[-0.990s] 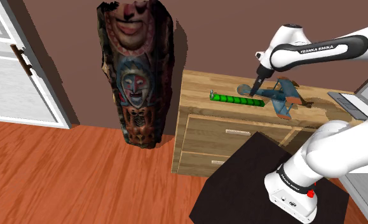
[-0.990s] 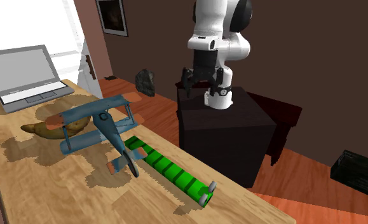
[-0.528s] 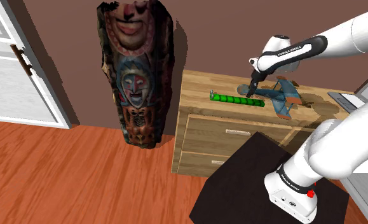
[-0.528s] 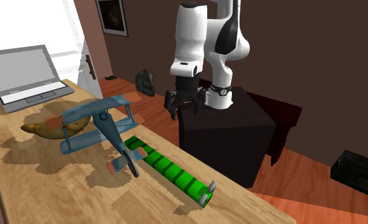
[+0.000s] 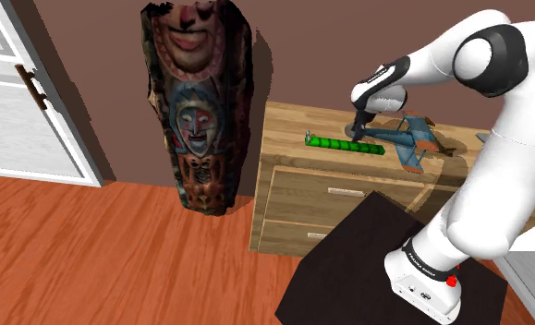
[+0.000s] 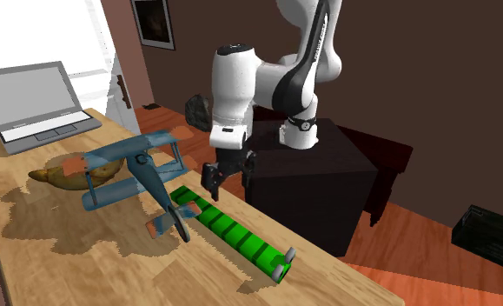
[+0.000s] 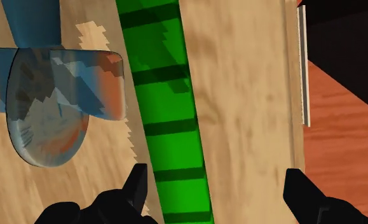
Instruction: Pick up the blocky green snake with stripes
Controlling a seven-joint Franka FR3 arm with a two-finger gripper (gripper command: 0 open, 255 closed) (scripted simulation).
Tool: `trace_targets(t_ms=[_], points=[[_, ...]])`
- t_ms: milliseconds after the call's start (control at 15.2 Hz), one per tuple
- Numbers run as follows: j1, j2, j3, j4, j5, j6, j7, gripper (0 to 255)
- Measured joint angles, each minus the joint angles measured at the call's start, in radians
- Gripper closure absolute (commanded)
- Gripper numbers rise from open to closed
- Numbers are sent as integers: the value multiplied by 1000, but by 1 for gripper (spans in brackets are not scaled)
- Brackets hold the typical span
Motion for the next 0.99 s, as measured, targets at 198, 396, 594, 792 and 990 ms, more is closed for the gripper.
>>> trace_targets(t_ms=[198,396,594,792,990], points=[[-84,131,73,96,111,14,-146,0],[-132,201,116,151,158,21,-210,0],[-150,236,142,157,189,48,-233,0],[-168,267,165,162,215,72,-251,0],[-174,276,171,166,221,77,-257,255]])
